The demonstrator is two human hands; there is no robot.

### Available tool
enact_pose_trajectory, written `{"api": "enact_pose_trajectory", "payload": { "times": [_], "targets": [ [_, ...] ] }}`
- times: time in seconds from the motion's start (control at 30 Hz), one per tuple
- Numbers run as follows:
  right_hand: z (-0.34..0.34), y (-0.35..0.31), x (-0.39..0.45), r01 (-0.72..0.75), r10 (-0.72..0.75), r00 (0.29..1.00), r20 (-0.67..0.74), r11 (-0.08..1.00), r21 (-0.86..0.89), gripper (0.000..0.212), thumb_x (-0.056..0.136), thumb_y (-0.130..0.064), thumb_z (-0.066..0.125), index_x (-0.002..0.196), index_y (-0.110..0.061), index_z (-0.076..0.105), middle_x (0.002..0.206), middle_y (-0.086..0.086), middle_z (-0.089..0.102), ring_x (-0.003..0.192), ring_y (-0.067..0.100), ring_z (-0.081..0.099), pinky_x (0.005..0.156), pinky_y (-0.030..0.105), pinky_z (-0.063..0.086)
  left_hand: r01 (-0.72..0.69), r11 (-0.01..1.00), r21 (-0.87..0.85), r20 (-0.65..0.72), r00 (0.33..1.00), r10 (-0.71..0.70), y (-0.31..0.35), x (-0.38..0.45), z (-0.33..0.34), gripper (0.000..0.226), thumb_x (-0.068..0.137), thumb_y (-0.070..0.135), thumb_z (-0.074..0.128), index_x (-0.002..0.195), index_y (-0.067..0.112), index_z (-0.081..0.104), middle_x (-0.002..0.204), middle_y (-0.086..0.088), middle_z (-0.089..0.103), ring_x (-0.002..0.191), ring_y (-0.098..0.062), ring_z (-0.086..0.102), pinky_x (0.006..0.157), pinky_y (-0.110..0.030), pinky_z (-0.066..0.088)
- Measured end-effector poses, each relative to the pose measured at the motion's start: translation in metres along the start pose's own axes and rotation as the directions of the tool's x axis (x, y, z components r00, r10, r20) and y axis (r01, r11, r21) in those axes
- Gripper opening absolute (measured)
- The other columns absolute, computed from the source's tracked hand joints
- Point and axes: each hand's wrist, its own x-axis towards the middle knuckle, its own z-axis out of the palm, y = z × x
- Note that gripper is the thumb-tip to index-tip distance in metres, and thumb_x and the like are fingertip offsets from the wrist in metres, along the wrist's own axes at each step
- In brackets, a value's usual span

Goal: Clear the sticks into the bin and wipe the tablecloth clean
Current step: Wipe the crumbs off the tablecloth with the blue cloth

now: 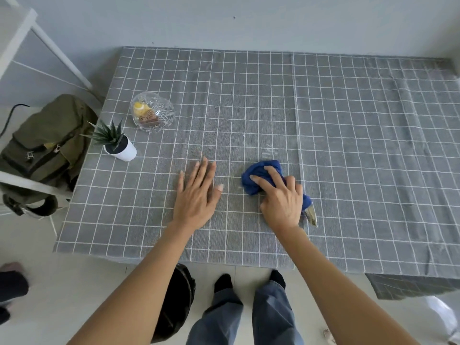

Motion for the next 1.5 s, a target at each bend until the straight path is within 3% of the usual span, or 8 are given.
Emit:
{"api": "enact_pose_trajectory", "payload": {
  "times": [0.33,0.67,0.8,0.93,1.07,1.2,1.37,1.5],
  "targets": [
    [0.002,-0.001,-0.004,0.298,-0.298,0.954,0.018,0.955,0.009,0.047,0.068,-0.011,0.066,0.108,-0.037,0.068,0.126,-0.002,0.061,0.079,0.03,0.054,0.066,0.036,0.039,-0.07,0.987,0.143,0.063,0.996,0.062,0.009,-0.012,0.001,0.109,0.067,0.093,0.016,0.151,0.029,-0.012,0.158,0.002,-0.018,0.145,-0.016,-0.015,0.115,-0.047,-0.014],
    [0.001,-0.002,-0.001,0.296,-0.296,0.955,0.012,0.955,0.01,0.049,0.066,-0.012,0.068,0.107,-0.038,0.068,0.125,-0.002,0.061,0.078,0.029,0.053,0.065,0.036,0.04,-0.058,0.989,0.134,0.054,0.997,0.052,0.011,-0.012,0.0,0.109,0.067,0.093,0.02,0.151,0.029,-0.009,0.159,0.003,-0.015,0.146,-0.015,-0.013,0.115,-0.047,-0.013],
    [0.001,-0.007,0.005,0.092,-0.092,0.996,-0.007,0.995,0.037,0.053,0.062,-0.006,0.069,0.106,-0.036,0.069,0.123,-0.001,0.062,0.077,0.031,0.053,0.065,0.036,0.04,-0.057,0.987,0.148,0.058,0.997,0.049,0.011,-0.012,-0.001,0.11,0.066,0.094,0.018,0.151,0.029,-0.01,0.159,0.003,-0.016,0.146,-0.016,-0.015,0.115,-0.048,-0.013],
    [-0.003,0.007,-0.003,0.291,-0.291,0.957,0.006,0.957,0.015,0.048,0.066,-0.008,0.067,0.105,-0.037,0.069,0.124,-0.002,0.062,0.078,0.03,0.053,0.065,0.038,0.041,-0.061,0.987,0.149,0.063,0.997,0.052,0.011,-0.012,0.0,0.11,0.066,0.094,0.017,0.151,0.029,-0.01,0.159,0.002,-0.017,0.146,-0.016,-0.015,0.115,-0.048,-0.013],
    [-0.006,0.014,0.013,0.055,-0.055,0.998,0.004,0.998,0.016,0.054,0.06,-0.004,0.069,0.105,-0.035,0.07,0.123,-0.002,0.061,0.078,0.032,0.052,0.065,0.038,0.04,-0.066,0.986,0.151,0.061,0.996,0.057,0.01,-0.012,-0.001,0.11,0.066,0.094,0.014,0.151,0.029,-0.01,0.158,0.002,-0.019,0.146,-0.016,-0.015,0.114,-0.047,-0.014],
    [-0.006,0.034,-0.007,0.203,-0.203,0.979,-0.007,0.979,-0.01,0.049,0.069,-0.012,0.048,0.105,-0.036,0.069,0.124,-0.001,0.062,0.077,0.031,0.053,0.064,0.038,0.041,-0.067,0.99,0.122,0.038,0.997,0.063,0.01,-0.012,0.0,0.109,0.068,0.093,0.02,0.152,0.028,-0.004,0.159,0.002,-0.013,0.147,-0.017,-0.01,0.116,-0.05,-0.006],
    [-0.012,0.045,-0.014,0.02,-0.02,0.999,-0.039,1.0,0.01,0.051,0.062,-0.007,0.05,0.1,-0.034,0.072,0.123,-0.002,0.063,0.075,0.031,0.051,0.063,0.037,0.038,-0.069,0.99,0.123,0.04,0.997,0.065,0.01,-0.012,0.001,0.11,0.068,0.093,0.021,0.152,0.027,-0.003,0.16,0.002,-0.01,0.147,-0.019,-0.008,0.116,-0.051,-0.005],
    [-0.017,0.057,-0.034,0.19,-0.19,0.981,-0.023,0.982,-0.001,0.052,0.068,-0.015,0.038,0.102,-0.036,0.071,0.124,-0.003,0.062,0.074,0.03,0.051,0.062,0.037,0.04,-0.059,0.988,0.14,0.055,0.997,0.052,0.01,-0.011,0.001,0.11,0.067,0.093,0.019,0.152,0.029,-0.008,0.159,0.003,-0.015,0.146,-0.017,-0.012,0.116,-0.05,-0.009]
  ]
}}
